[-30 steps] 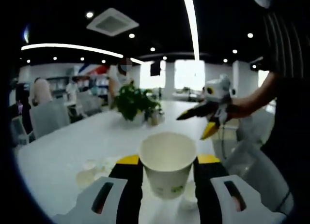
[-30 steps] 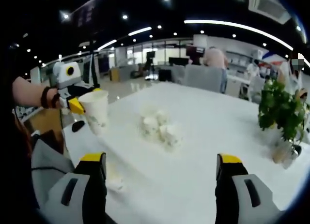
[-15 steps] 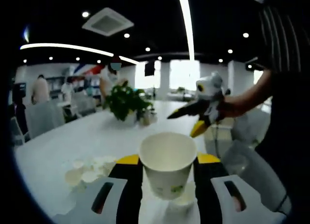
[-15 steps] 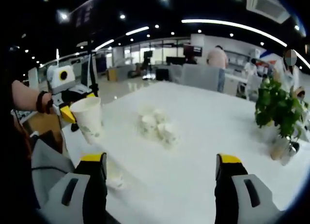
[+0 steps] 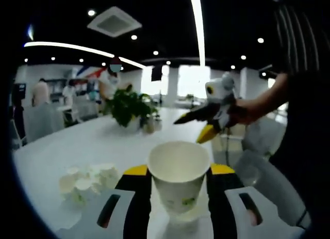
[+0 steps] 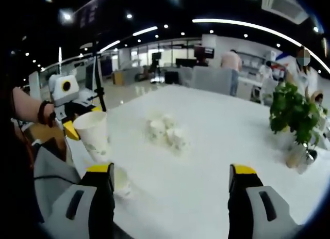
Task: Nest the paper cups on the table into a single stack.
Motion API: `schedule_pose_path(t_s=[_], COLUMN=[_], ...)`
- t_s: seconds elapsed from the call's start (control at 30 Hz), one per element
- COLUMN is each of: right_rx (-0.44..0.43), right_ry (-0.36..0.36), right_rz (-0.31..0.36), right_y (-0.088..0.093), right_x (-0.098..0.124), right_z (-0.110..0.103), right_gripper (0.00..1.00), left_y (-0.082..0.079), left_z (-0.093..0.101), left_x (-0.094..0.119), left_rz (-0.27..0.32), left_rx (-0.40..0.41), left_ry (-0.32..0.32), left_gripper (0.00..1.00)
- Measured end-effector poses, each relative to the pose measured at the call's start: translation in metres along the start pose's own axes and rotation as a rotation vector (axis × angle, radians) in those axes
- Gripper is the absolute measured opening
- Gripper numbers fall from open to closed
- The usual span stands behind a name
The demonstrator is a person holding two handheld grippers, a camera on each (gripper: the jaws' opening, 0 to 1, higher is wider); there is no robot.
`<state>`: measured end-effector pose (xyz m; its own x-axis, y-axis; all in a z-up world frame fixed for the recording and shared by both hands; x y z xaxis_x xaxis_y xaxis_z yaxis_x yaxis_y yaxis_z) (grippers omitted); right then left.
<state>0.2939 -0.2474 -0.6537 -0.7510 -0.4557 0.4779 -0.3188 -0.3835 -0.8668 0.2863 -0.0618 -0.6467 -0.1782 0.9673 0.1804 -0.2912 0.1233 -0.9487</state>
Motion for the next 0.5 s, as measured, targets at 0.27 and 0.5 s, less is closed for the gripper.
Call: schedule_pose_path(t_s=[0.27, 0.5], right_rx=[-0.005, -0.009], right_ry=[0.004, 0.012], right_rz=[-0.018, -0.027], right_y=[0.008, 0.011], right_x=[0.006, 0.011], right_z=[-0.002, 0.000], right_gripper=[0.89, 0.89], left_y=[0.007, 0.018], left_z=[0.002, 0.005], left_x=[-0.005, -0.009], left_rz=[0.009, -0.004], left_rx=[0.017, 0.033], left_ry=[0.003, 0.017], left_gripper=[0.41, 0.41])
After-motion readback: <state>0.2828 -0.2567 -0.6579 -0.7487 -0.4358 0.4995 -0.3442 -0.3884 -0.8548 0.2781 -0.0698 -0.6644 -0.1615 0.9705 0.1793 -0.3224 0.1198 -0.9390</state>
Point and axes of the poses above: the point that each gripper's makers call its tool centre point, and the gripper's own axes: x roughly backward along the fingers, z roughly to its right, y roughly out of its underside, the point moved 3 cm from there along x, roughly backward along the fingers, and after that the axes turned 10 degrees about x, right-handed, at the moved point
